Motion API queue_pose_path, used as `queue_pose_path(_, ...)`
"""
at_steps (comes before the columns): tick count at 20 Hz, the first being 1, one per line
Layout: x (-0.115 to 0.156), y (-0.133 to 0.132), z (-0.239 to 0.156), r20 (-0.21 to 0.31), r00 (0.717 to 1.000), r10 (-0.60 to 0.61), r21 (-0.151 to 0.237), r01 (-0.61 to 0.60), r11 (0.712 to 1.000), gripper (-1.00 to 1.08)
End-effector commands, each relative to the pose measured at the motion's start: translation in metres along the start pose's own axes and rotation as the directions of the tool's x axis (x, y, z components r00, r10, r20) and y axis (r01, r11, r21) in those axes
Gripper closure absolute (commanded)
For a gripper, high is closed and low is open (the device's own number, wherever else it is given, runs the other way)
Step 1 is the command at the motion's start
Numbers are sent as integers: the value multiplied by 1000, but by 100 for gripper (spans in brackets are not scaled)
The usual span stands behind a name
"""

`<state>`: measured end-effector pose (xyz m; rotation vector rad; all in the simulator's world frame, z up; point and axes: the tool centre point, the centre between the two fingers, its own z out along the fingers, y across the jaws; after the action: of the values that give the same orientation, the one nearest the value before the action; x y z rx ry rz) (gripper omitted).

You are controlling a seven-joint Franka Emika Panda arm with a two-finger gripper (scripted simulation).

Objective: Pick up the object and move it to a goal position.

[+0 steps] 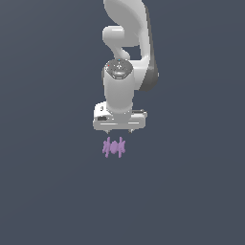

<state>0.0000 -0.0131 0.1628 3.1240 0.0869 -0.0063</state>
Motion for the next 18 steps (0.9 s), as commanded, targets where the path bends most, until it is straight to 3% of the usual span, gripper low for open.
queue_pose_path(1, 0, 1, 2, 0, 1000, -19, -1, 19, 1000, -92)
queue_pose_path(11, 0, 5, 13, 4, 984, -179, -4, 179, 984, -92)
queue_pose_path(18, 0, 9, 26, 7, 936, -353, -6, 353, 936, -92)
